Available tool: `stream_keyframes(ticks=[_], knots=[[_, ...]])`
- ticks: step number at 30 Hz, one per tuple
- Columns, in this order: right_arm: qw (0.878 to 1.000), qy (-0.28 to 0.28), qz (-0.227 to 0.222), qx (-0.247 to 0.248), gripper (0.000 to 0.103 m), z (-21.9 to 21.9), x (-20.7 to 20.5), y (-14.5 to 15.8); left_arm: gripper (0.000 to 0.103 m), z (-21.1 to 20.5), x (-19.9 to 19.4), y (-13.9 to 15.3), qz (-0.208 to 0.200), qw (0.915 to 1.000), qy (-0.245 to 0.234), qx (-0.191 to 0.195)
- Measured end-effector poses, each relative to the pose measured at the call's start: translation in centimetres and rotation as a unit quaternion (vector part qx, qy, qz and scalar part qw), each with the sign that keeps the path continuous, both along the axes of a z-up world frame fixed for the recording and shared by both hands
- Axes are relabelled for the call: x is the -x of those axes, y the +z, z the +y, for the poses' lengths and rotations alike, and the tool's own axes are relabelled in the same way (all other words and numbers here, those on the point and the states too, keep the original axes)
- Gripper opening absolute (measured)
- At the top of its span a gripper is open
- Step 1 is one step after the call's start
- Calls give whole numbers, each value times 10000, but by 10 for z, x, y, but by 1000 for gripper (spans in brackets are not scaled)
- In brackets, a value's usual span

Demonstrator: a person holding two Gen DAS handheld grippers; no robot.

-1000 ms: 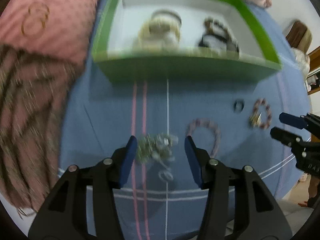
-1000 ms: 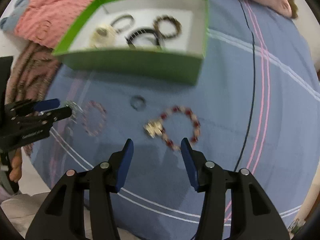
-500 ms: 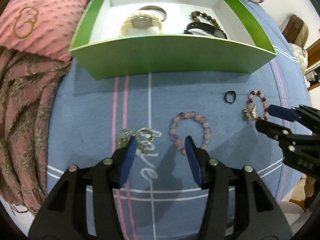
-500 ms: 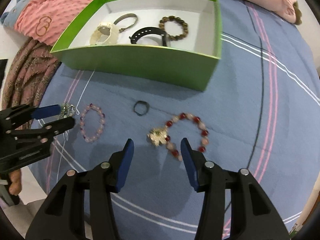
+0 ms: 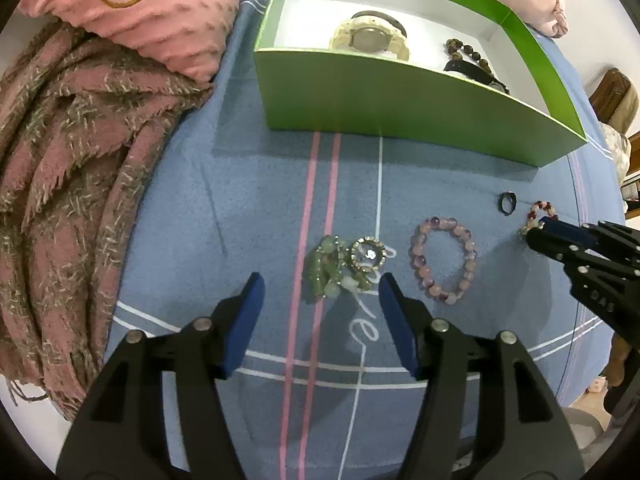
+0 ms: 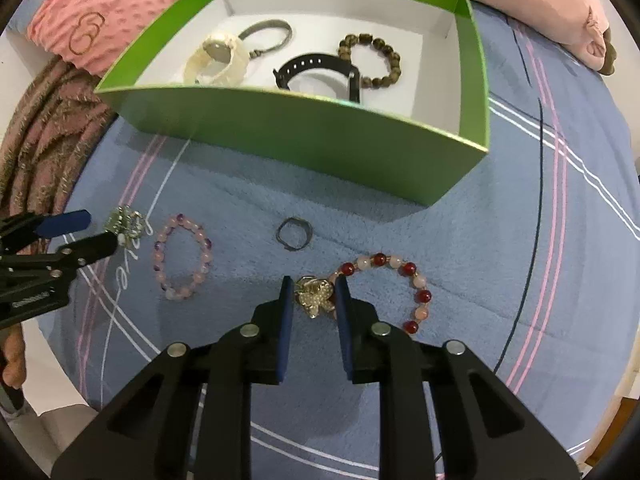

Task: Organize jewelry

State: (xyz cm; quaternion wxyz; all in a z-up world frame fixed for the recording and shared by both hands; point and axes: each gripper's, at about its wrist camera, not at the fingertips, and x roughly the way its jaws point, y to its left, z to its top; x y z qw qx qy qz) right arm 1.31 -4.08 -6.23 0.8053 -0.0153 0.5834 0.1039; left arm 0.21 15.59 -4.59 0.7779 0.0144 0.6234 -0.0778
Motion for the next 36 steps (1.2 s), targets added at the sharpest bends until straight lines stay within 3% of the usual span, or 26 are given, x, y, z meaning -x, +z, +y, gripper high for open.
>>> stream_keyframes(ticks=[9, 11, 13, 14, 17, 21, 33, 35, 36], knots=[[9994, -119, -89, -314, 20, -14, 19, 20, 61, -19, -2, -2, 10, 9998, -174, 130], [9992, -135, -78, -371, 21, -12, 24, 21, 61, -22, -3, 0, 35, 9993, -197, 311], [9991, -148, -45, -399, 21, -13, 28, 20, 61, -32, -1, 7, 99, 9951, -377, 908], [9991, -158, -29, -400, 21, -15, 29, 20, 61, -41, 1, 11, 69, 9938, -563, 958], [9990, -206, 3, -385, 21, -20, 32, 19, 62, -67, 1, 6, -30, 9954, -864, 409], [9987, -298, 61, -397, 21, -27, 37, 16, 61, -82, -11, -1, 41, 9940, -995, 457], [9978, -356, 122, -547, 20, -29, 37, 11, 62, -110, -22, -22, 112, 9920, -1241, -192], [9978, -351, 127, -555, 20, -29, 37, 11, 55, -114, -23, -22, 67, 9917, -1252, -272], [9978, -345, 126, -555, 20, -29, 37, 11, 46, -115, -21, -22, 46, 9918, -1241, -303]])
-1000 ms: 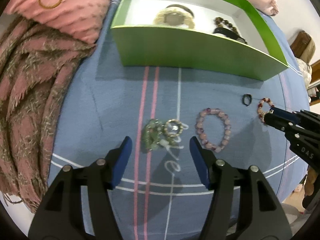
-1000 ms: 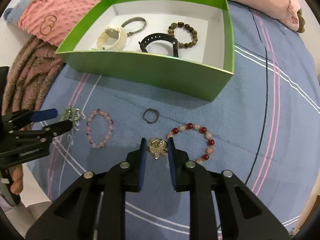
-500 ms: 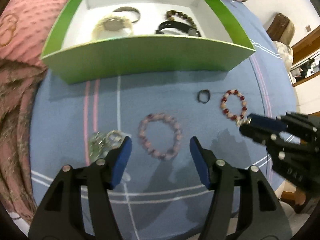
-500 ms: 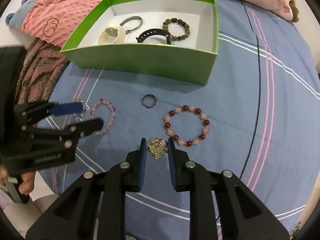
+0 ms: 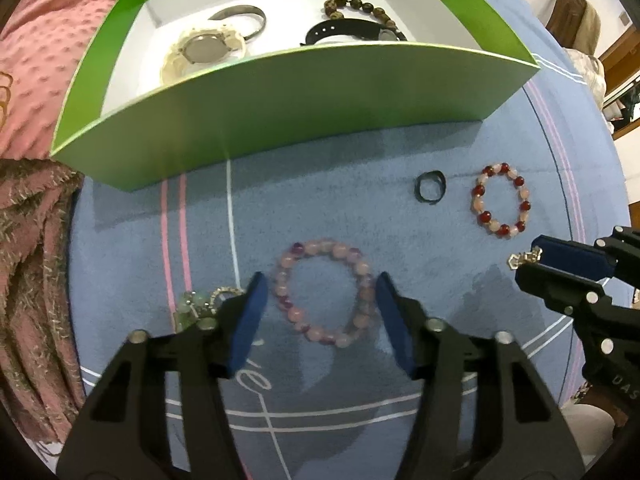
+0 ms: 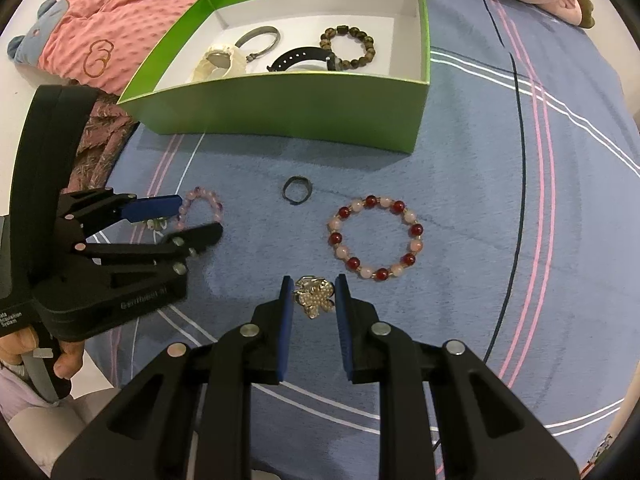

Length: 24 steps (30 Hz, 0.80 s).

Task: Organize jewelry

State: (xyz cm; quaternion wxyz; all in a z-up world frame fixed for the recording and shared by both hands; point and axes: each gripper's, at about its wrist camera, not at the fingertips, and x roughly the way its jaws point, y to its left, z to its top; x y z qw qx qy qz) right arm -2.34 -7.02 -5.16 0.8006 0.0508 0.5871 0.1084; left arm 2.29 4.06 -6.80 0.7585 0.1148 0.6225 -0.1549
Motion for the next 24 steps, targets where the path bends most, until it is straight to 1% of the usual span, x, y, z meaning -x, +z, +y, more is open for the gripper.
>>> stream_keyframes(ticks=[1, 2, 4, 6, 9, 10, 11, 12, 15, 17, 21, 23, 24], knots=[[10000, 10, -1, -3, 20, -1, 0, 0, 38, 1, 5, 0, -16, 10000, 26, -11], [10000, -6, -2, -5, 20, 0, 0, 0, 34, 4, 4, 1, 0, 10000, 74, 51], [10000, -7, -3, -11, 20, 0, 0, -1, 20, 13, 7, 2, 43, 9997, 147, 176], [10000, 2, -3, -14, 20, 0, 0, -1, 15, 21, 7, 2, 91, 9992, 238, 321], [10000, 12, -28, -15, 20, 1, 1, 1, 14, 31, 8, 2, 118, 9981, 300, 521], [10000, 17, -44, -18, 20, 1, 1, 2, 11, 35, 9, 4, 95, 9980, 316, 547], [10000, 27, -57, -20, 20, 1, 1, 3, 8, 39, 10, 7, 47, 9976, 352, 595], [10000, 35, -75, -26, 20, 1, 1, 4, 0, 42, 10, 8, 30, 9974, 379, 612], [9999, 63, -88, -39, 20, 1, 1, 5, 0, 58, 9, 13, 21, 9960, 519, 729], [9999, 88, -80, -43, 20, 1, 1, 4, 0, 64, 10, 10, 70, 9955, 590, 740], [9999, 119, -73, -39, 20, 2, 1, 3, 0, 67, 10, 5, 185, 9955, 572, 733], [9999, 123, -75, -38, 20, 2, 0, 3, 3, 63, 11, 4, 143, 9962, 532, 679], [9999, 124, -77, -37, 20, 2, 0, 3, 8, 60, 6, 4, 132, 9965, 519, 650]])
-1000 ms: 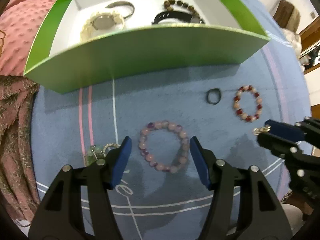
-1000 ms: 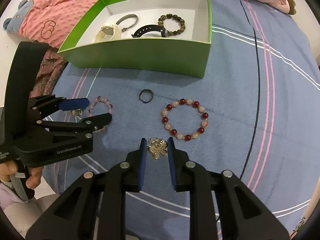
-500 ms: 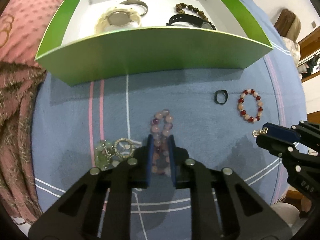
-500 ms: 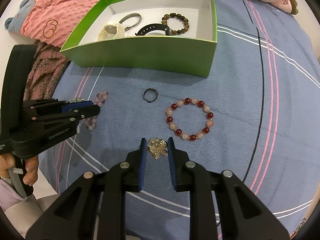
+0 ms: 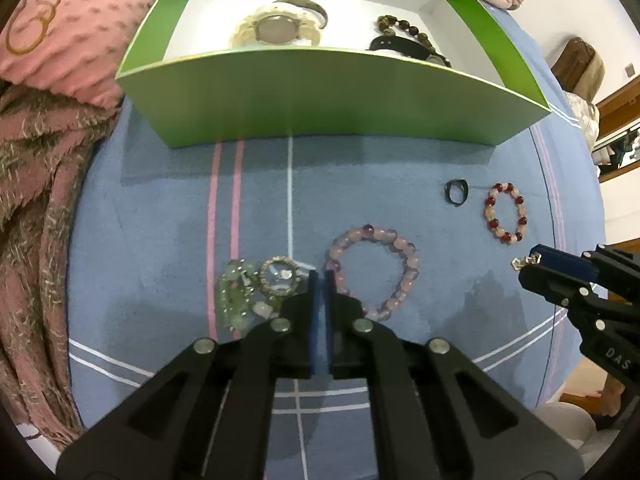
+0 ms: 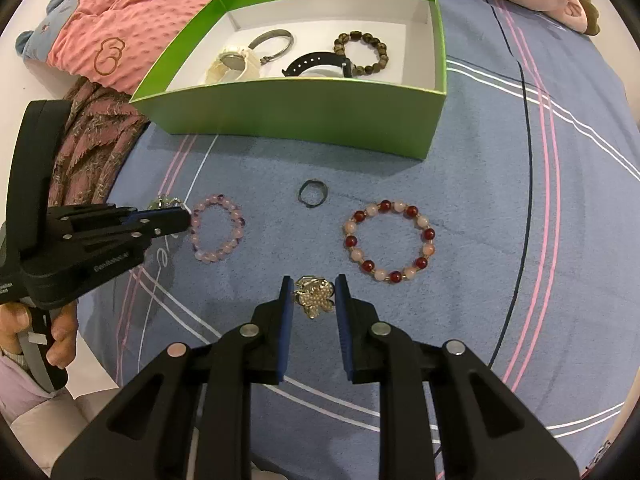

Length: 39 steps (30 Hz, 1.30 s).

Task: Organize jewelry

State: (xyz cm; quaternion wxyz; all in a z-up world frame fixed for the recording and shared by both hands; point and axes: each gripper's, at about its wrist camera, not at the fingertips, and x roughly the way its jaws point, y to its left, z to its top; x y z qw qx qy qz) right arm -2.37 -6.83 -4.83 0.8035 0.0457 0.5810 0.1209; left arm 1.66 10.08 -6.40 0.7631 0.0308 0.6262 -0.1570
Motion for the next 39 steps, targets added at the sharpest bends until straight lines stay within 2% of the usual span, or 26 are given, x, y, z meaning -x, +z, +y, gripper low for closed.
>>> stream_keyframes(ticks=[3, 4, 9, 11, 12, 13, 15, 20, 30, 32, 34, 39], knots=[[10000, -14, 9, 8, 21, 0, 0, 0, 35, -8, -4, 2, -71, 9999, -94, -41], [10000, -14, 5, 9, 20, 0, 0, 0, 41, -16, -7, 1, -91, 9999, -108, -56], [10000, -5, 14, -5, 21, 1, -1, -1, 49, -12, -6, 17, -244, 9995, -174, -59], [10000, 15, 24, -8, 21, 1, -1, -2, 49, -16, -6, 18, -270, 9993, -235, -103], [10000, 31, 24, -5, 20, 2, -1, -2, 45, -16, -5, 17, -257, 9992, -263, -143], [10000, 44, 24, -2, 20, 2, -1, -2, 35, -20, -5, 15, -235, 9991, -299, -198], [10000, 58, 22, 3, 20, 1, -1, -2, 29, -27, -5, 10, -184, 9986, -402, -286], [10000, 46, 32, -6, 20, 0, -2, -3, 28, -34, -3, 3, -166, 9977, -533, -395], [10000, 61, 24, -10, 20, 1, -2, -3, 29, -59, 3, -5, -387, 9943, -674, -724], [10000, 61, 18, -9, 20, 2, -1, -3, 27, -60, 4, -5, -392, 9943, -677, -727], [10000, 64, 17, -6, 20, 2, -1, -3, 12, -66, 6, -5, -390, 9945, -656, -713], [10000, 63, 1, 4, 20, 1, -1, -1, 10, -65, 8, -7, -393, 9949, -585, -722]])
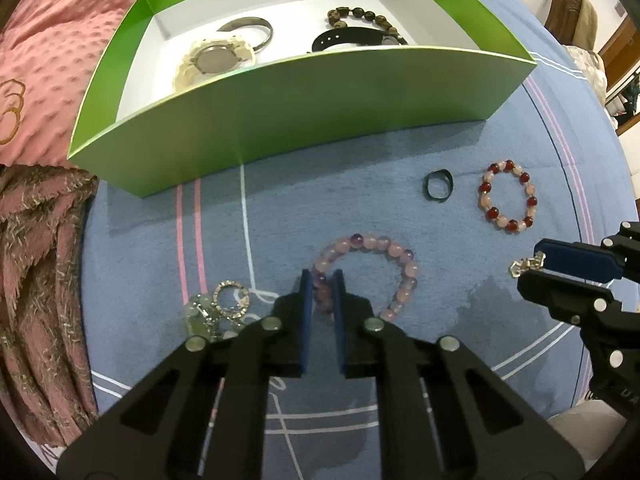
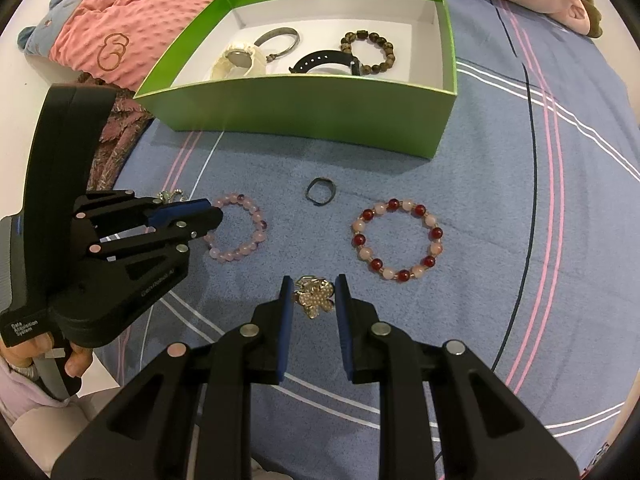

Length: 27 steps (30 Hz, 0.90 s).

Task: Organize jewelry

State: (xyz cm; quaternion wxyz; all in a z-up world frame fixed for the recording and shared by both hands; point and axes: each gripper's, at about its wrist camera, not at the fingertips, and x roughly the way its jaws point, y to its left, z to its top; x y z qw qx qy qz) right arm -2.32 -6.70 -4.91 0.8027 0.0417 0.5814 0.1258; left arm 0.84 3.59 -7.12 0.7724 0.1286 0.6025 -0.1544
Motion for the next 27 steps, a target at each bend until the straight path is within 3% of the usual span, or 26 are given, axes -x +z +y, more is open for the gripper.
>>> stream_keyframes(ticks=[6, 13, 20, 27], knots=[[10000, 23, -59, 70, 20, 0, 0, 3, 7, 14, -1, 3, -35, 9999, 116, 44], [9999, 57, -136, 80, 20, 3, 2, 7, 7, 37, 2, 32, -313, 9989, 301, 156], [9995, 78, -316, 46, 20, 2, 1, 22, 7, 64, 4, 79, -642, 9960, 515, 361], [9995, 157, -279, 46, 20, 8, 2, 20, 7, 78, -2, 90, -738, 9941, 662, 438]])
